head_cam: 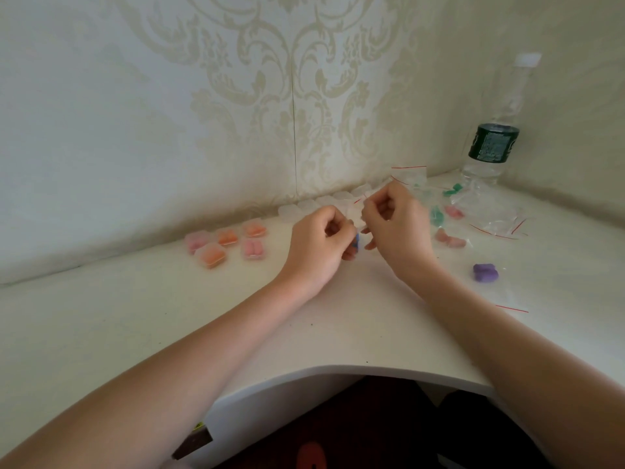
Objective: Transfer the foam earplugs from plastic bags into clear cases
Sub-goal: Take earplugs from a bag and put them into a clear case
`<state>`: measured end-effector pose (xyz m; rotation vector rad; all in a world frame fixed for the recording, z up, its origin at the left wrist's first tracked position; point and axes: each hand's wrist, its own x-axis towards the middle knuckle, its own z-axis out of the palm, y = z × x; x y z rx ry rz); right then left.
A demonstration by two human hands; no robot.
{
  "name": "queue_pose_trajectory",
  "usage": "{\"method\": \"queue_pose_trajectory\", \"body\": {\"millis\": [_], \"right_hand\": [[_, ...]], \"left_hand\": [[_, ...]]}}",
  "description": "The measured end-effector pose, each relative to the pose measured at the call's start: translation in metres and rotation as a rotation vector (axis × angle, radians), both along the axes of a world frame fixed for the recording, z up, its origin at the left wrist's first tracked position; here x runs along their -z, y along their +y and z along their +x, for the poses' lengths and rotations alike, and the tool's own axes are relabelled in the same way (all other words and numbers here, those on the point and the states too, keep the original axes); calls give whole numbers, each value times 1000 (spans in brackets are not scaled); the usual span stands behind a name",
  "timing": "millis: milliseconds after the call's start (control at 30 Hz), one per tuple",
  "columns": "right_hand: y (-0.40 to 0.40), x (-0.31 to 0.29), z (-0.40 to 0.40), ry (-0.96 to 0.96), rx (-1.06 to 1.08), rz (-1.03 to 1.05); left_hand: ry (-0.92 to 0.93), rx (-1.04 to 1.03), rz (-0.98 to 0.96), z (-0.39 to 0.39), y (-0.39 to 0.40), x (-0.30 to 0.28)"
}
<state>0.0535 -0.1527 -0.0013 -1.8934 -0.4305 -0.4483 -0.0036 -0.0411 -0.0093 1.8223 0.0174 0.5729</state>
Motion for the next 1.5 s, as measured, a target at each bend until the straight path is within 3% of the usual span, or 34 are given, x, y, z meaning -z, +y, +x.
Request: {"method": "queue_pose_trajectory", "body": {"millis": [167,400,533,667,833,1000,1033,1167,1300,1433,1500], "right_hand": [[-3,-6,-6,-29,-103,13],[1,-4,-10,-213,-177,-356],[2,-6,-11,-69,-204,-225],[3,-5,-13,-58,-274,-232],[6,-3,-20,-186,-361,-350],[1,-10,-14,0,-214,103],[-1,-10,-11,-9,-163,107],[-2,-5,-13,68,-305,-297],[-7,0,-2,110,-318,-277],[-11,11,8,0,-370,-582],[-11,17,14,0,-310,-591]], "left_hand": [[-86,-127,160,0,5,1],[-198,-207,370,-2,9,-2],[-351,-252,639,6,16,-2],[-153,-43,800,12,31,6],[-278,-73,708,12,27,6],[-355,-122,583,15,34,3],[-378,-152,563,15,35,3],[-404,-177,534,14,34,4],[-387,-196,494,13,34,1],[-377,-208,479,11,35,-1],[-377,-213,500,11,36,0]]}}
